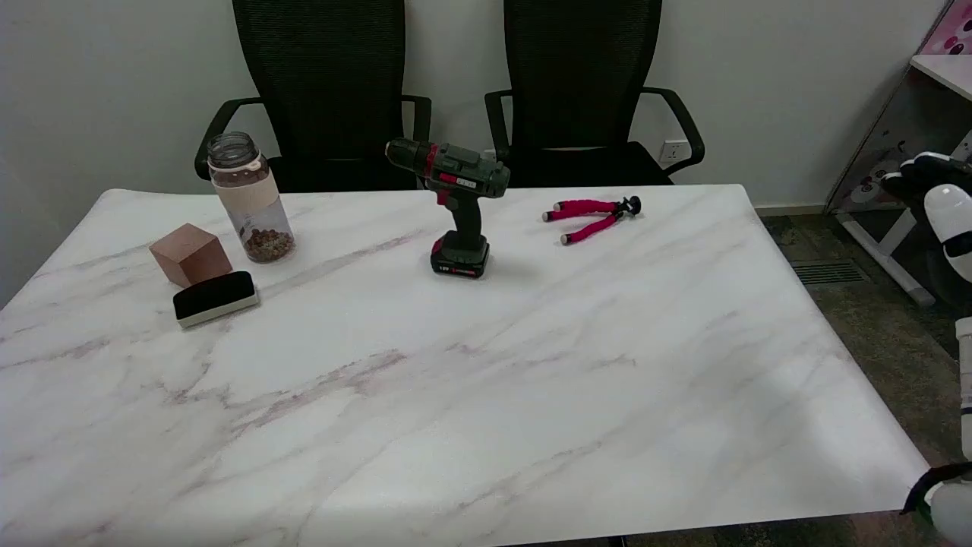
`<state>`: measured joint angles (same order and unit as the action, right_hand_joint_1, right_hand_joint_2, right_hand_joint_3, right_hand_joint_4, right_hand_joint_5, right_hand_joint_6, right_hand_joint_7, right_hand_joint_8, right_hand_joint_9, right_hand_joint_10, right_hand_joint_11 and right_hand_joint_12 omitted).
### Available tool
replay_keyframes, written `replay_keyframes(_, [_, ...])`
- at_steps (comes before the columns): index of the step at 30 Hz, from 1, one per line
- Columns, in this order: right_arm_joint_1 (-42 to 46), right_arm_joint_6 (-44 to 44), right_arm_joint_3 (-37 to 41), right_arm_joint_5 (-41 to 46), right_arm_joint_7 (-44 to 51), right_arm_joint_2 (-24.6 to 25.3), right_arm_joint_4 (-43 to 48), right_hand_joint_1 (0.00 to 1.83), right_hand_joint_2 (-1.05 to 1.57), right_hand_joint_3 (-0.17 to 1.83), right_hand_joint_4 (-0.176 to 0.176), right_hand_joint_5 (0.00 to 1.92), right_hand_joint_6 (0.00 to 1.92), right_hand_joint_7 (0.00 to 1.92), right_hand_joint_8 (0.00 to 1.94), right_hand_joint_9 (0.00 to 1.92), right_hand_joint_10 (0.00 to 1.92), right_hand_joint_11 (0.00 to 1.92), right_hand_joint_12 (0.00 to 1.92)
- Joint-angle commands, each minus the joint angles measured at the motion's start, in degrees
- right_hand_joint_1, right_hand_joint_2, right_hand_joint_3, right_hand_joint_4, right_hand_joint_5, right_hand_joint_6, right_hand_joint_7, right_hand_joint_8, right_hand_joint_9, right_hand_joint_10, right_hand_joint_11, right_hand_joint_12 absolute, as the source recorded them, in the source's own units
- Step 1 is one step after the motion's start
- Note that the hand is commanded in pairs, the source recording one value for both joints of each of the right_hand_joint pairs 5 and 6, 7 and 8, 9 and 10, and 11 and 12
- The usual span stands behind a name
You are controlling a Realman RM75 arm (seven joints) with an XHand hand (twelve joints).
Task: Pick up the power screwdriver.
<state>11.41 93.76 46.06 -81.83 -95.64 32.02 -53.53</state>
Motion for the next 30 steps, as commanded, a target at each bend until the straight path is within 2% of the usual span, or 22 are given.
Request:
replay_keyframes(1, [2.23,-9.64,-0.53,-5.24,-1.31,-0.20,0.62,0.92,0.34,0.89,-0.107,0.67,0.67,0.67,0.67,0.71,0.71,0.58,0.58])
replay_keyframes(3, [0.30,-14.05,-0.42,-8.25,-1.31,-0.20,0.62,0.92,0.28,0.91,-0.085,0.64,0.64,0.64,0.64,0.69,0.69,0.58,0.58])
replay_keyframes(7, [-4.12,-24.61,0.62,-12.63,-1.31,0.03,0.53,0.91,0.20,0.93,-0.069,0.54,0.54,0.54,0.54,0.64,0.64,0.57,0.57])
replay_keyframes(10, [-9.10,-32.87,0.90,-18.21,-1.60,0.77,0.53,0.91,0.06,0.96,-0.016,0.50,0.50,0.50,0.50,0.57,0.57,0.51,0.51])
replay_keyframes(12, [-14.20,-37.36,-0.36,-20.94,-1.40,2.22,0.86,0.91,0.03,0.94,-0.002,0.49,0.49,0.49,0.49,0.55,0.55,0.48,0.48])
replay_keyframes(18, [-25.15,-37.86,-6.47,-22.85,-1.52,8.62,4.35,0.91,-0.03,0.92,0.016,0.44,0.44,0.44,0.44,0.54,0.54,0.46,0.46])
replay_keyframes(23, [-29.16,-38.49,-8.72,-27.22,-1.22,12.81,3.99,0.91,-0.04,0.91,0.017,0.42,0.42,0.42,0.42,0.54,0.54,0.46,0.46])
replay_keyframes(30, [-34.42,-41.69,-11.78,-31.25,-1.22,19.90,5.54,0.92,-0.07,0.84,0.023,0.29,0.29,0.29,0.29,0.53,0.53,0.48,0.48])
